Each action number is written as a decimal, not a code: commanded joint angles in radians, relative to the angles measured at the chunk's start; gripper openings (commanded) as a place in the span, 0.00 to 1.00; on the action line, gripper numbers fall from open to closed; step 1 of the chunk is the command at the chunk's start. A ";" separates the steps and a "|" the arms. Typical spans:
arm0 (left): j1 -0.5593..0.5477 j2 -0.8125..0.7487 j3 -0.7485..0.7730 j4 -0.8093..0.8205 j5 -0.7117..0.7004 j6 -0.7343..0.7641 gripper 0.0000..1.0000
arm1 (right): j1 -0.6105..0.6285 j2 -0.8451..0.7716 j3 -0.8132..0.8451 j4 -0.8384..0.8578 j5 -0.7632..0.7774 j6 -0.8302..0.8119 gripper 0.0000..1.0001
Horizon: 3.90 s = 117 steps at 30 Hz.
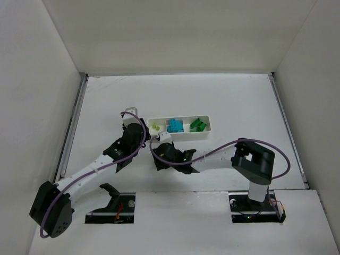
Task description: Sort the legos into containers by color
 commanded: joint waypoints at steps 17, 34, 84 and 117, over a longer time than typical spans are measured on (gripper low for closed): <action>0.063 -0.046 -0.035 0.030 0.067 -0.023 0.36 | 0.067 0.081 0.112 -0.150 0.152 -0.103 0.46; 0.060 -0.060 -0.032 0.004 0.067 -0.019 0.36 | 0.065 -0.104 -0.014 -0.101 0.148 -0.060 0.43; 0.078 -0.155 -0.066 -0.039 0.059 -0.023 0.35 | -0.133 -0.218 0.070 0.003 -0.087 -0.158 0.32; -0.207 -0.184 -0.143 -0.194 0.027 -0.178 0.46 | -0.277 0.040 0.387 -0.009 -0.098 -0.138 0.55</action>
